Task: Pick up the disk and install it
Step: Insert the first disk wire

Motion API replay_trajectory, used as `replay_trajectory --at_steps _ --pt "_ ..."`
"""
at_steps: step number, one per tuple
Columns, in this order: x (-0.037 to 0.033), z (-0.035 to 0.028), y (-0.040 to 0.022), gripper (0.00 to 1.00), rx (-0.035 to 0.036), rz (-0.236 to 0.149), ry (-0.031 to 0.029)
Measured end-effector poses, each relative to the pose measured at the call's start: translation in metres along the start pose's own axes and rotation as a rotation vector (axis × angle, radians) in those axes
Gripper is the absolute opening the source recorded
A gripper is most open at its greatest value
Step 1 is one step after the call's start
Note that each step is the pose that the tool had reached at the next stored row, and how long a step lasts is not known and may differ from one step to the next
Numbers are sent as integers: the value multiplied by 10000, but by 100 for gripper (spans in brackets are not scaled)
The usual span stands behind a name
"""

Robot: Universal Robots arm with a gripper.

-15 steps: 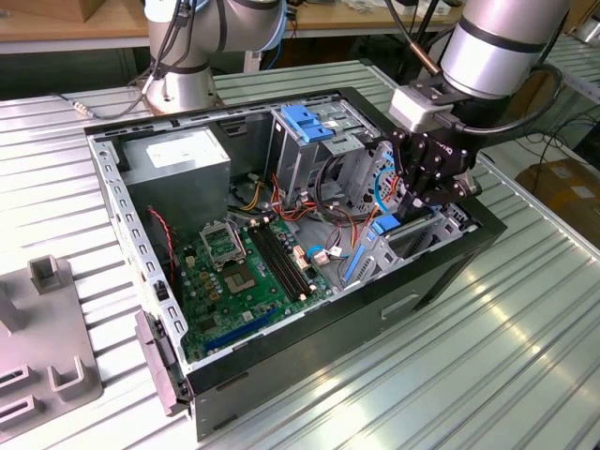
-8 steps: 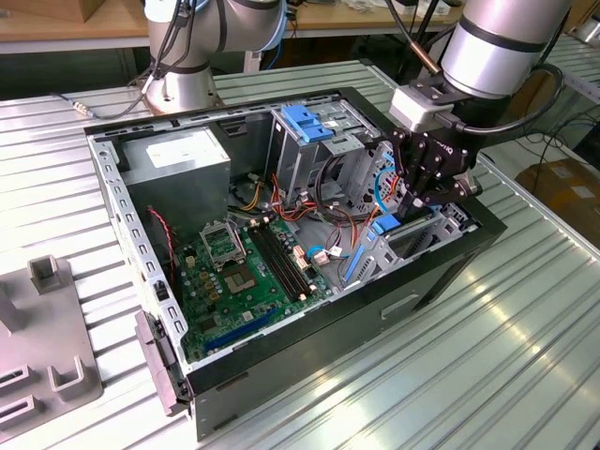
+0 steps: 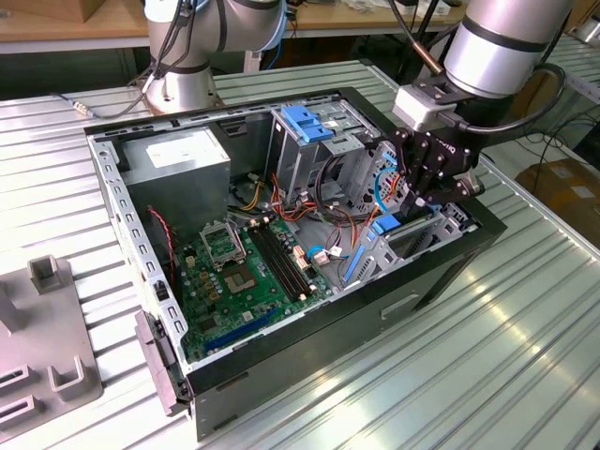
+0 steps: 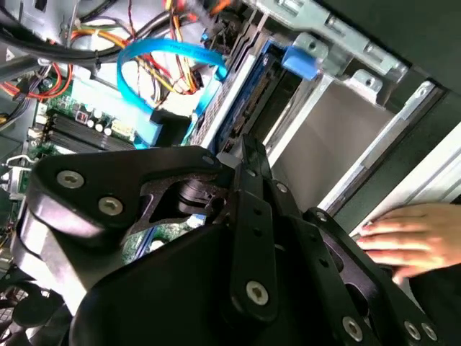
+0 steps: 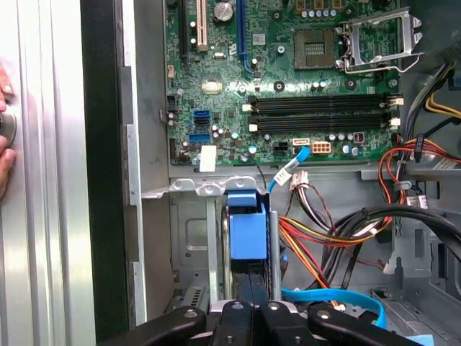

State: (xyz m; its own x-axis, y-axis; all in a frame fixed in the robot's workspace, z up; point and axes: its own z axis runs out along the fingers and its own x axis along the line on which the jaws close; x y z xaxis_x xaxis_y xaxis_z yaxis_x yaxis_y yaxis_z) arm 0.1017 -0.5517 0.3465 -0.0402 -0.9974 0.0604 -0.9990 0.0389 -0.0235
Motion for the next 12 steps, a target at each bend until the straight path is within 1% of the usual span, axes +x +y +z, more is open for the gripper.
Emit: replay_trajectory --at_steps 1,3,4,7,11,12 --pt "-1 0 -14 10 0 -1 3" --pt "-6 4 -154 10 0 0 10" --pt "-8 4 -188 10 0 -1 11" --pt "-6 -34 -201 10 0 -1 10" --pt "-1 -124 -222 10 1 -8 11" --pt "-1 -125 -229 10 1 -21 9"
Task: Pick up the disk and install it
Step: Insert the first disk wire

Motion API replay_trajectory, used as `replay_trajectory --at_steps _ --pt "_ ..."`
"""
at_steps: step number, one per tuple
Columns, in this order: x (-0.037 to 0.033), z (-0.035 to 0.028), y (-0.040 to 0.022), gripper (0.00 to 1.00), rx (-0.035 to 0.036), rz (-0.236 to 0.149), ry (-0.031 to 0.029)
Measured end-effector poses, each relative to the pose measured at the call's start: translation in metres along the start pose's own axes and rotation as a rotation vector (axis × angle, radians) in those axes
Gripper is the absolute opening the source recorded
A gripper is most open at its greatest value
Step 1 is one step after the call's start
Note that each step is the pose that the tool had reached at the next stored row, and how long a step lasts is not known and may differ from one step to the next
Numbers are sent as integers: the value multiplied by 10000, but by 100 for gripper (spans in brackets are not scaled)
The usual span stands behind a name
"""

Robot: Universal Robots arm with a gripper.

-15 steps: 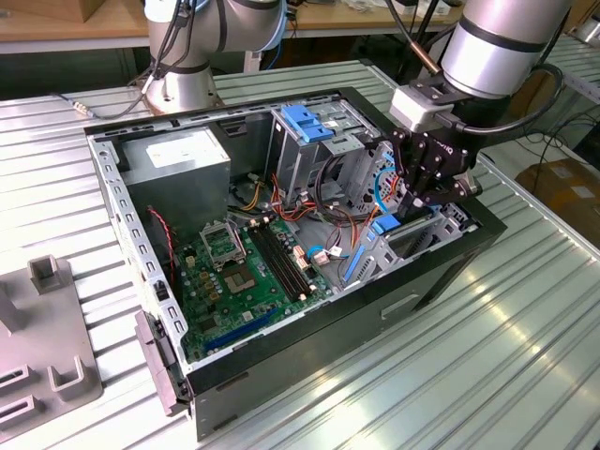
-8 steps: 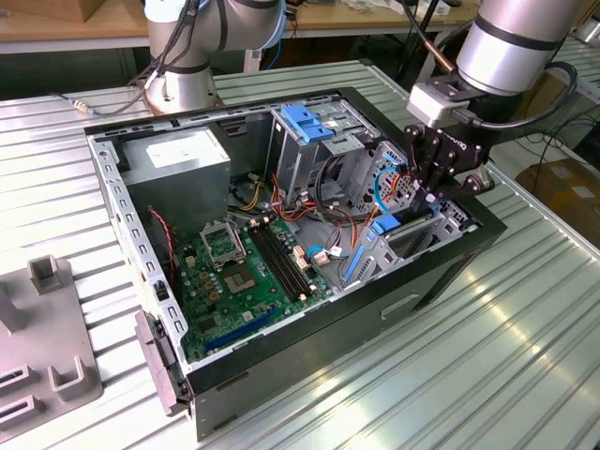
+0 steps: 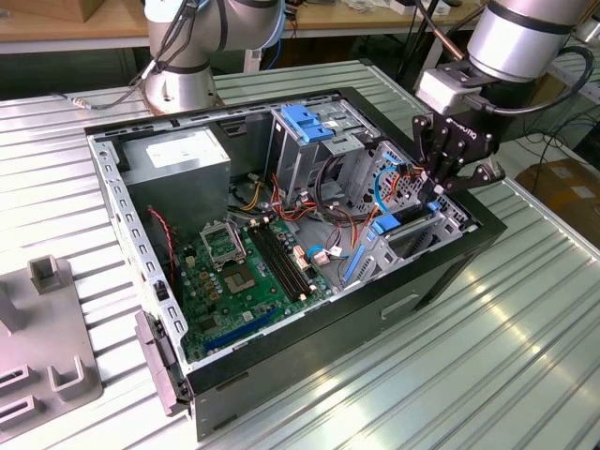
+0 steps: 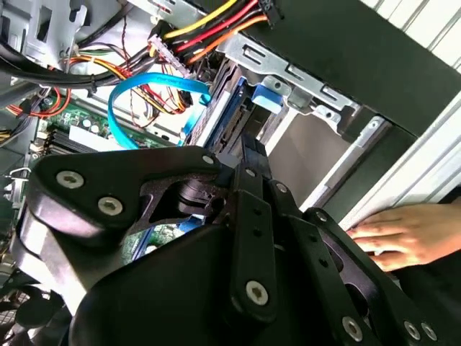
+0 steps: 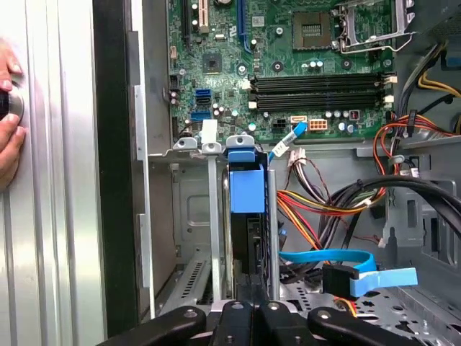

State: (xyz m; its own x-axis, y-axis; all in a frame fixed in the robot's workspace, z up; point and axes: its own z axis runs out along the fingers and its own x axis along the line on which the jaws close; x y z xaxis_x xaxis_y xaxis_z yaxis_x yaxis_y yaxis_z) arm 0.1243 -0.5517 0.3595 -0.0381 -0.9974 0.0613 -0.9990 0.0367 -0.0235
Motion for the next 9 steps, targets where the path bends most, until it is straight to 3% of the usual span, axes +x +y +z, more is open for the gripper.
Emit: replay_trajectory --at_steps 3,9 --pt "-2 0 -31 10 18 -297 -6" --pt "-1 0 -37 10 112 -1817 -41"
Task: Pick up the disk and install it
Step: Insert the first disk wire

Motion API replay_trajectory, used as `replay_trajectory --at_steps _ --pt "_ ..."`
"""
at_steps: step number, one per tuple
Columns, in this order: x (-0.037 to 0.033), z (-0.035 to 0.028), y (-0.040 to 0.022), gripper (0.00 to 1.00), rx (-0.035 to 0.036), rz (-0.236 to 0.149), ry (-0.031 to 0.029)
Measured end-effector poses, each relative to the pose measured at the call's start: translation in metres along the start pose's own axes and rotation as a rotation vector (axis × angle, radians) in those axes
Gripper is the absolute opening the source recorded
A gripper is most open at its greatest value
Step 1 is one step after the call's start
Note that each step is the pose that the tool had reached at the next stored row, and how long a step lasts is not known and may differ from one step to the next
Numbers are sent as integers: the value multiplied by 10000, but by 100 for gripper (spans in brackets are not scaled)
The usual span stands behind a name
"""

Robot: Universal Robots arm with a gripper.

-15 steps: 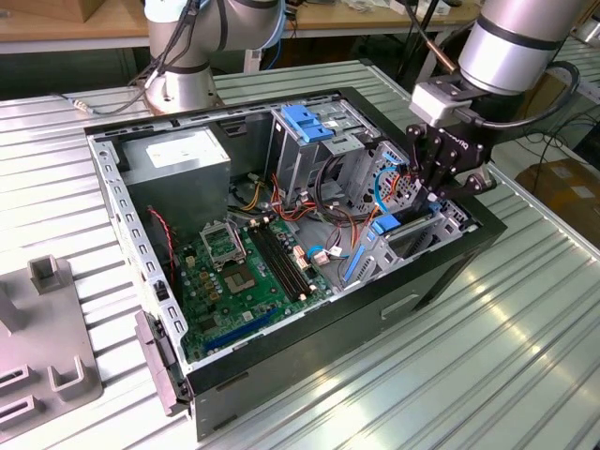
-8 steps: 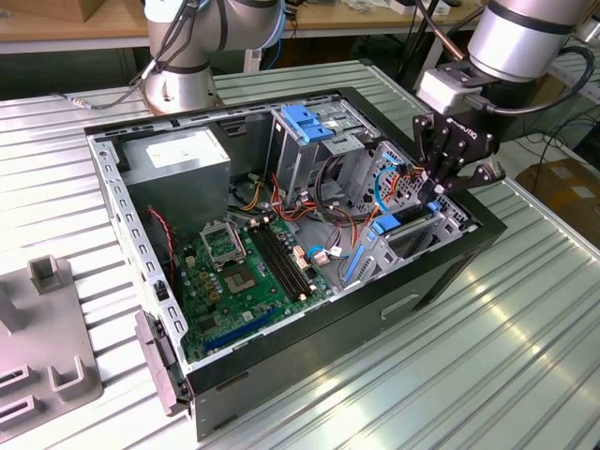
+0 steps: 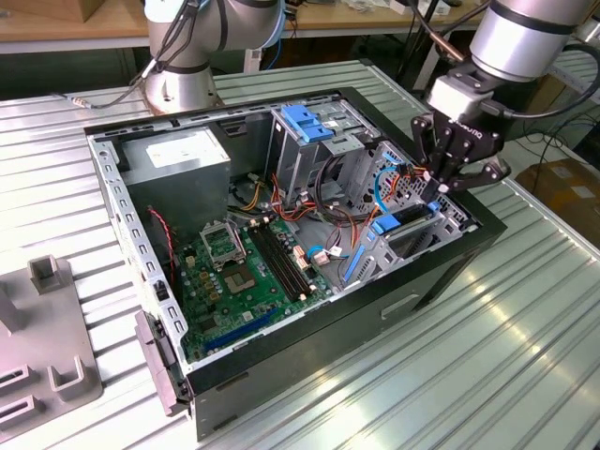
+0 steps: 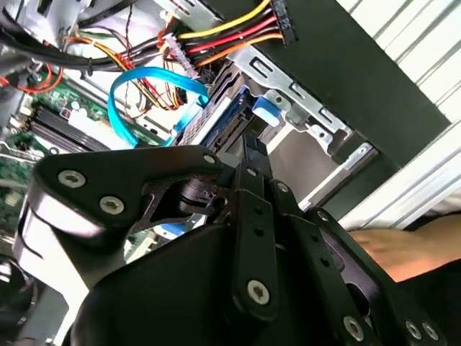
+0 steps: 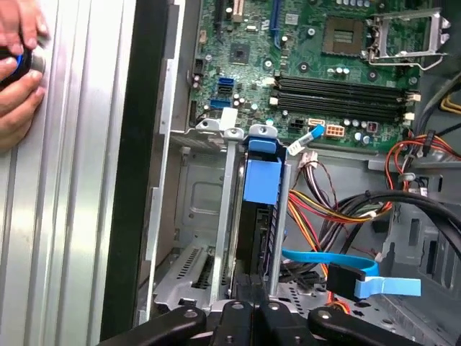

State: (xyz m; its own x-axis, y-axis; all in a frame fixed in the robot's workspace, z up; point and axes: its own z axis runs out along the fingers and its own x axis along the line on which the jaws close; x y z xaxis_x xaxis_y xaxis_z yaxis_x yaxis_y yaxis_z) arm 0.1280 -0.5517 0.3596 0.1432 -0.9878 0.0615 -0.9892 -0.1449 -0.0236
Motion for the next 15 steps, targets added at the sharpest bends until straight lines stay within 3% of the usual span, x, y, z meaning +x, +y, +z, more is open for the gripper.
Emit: replay_trajectory --at_steps 3,7,12,15 --pt "0 -1 -1 10 24 -401 -2" --pt "3 -48 -2 10 81 -958 -10" --pt "8 -129 -4 10 232 -1365 4" --pt "10 -150 -5 10 278 -1680 -4"
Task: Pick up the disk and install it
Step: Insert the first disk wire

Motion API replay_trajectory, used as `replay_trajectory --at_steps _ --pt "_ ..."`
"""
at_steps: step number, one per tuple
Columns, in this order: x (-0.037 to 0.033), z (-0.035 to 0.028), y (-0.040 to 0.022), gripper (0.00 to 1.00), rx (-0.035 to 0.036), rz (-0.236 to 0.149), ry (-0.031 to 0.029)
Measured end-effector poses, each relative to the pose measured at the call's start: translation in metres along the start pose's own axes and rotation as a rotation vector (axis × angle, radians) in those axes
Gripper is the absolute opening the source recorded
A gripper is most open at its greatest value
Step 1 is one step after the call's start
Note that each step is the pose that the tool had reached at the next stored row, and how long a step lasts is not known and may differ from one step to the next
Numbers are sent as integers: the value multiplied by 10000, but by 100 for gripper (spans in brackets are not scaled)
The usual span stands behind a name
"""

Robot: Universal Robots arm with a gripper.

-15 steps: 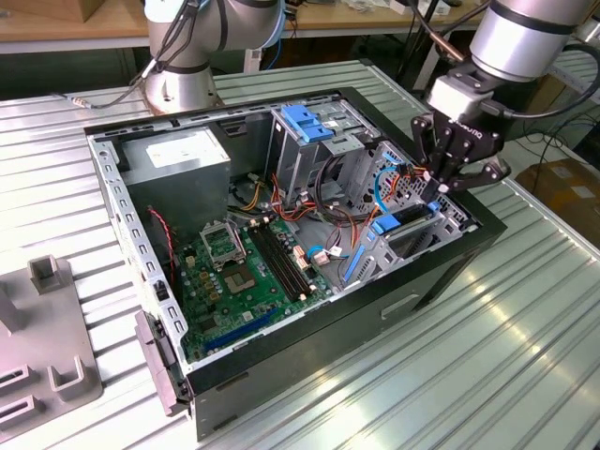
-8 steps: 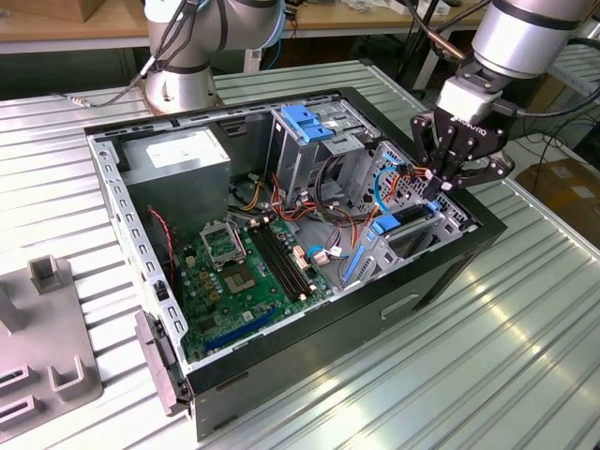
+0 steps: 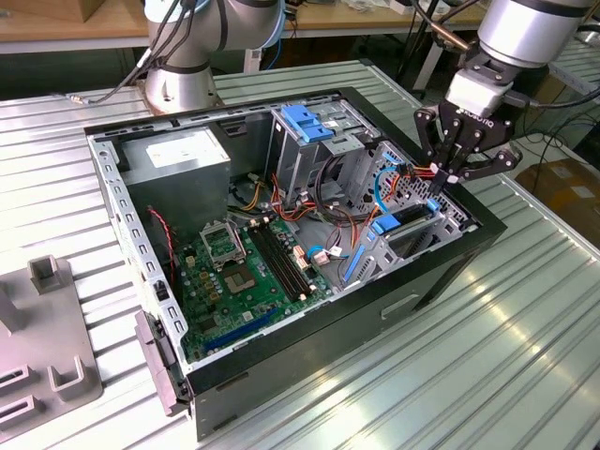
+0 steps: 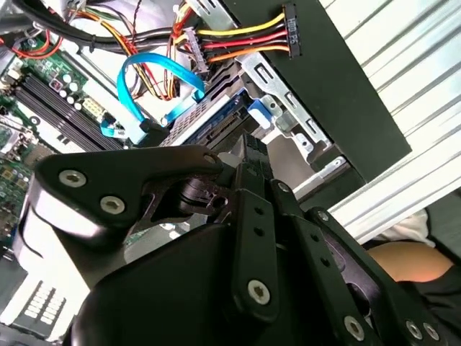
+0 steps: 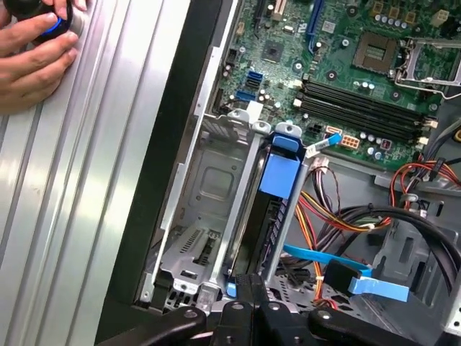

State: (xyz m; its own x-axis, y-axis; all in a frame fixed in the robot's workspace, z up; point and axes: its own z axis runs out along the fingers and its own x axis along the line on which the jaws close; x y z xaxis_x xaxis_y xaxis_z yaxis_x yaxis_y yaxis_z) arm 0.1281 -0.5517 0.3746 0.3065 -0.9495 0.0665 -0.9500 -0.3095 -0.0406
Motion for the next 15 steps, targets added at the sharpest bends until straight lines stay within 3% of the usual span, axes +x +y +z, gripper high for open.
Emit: replay_trajectory --at_steps 9,14,15 --pt "4 -1 -12 10 115 -1741 -68" --pt "45 21 -142 24 166 -2500 -98" --pt "51 23 -162 31 174 -2622 -103"
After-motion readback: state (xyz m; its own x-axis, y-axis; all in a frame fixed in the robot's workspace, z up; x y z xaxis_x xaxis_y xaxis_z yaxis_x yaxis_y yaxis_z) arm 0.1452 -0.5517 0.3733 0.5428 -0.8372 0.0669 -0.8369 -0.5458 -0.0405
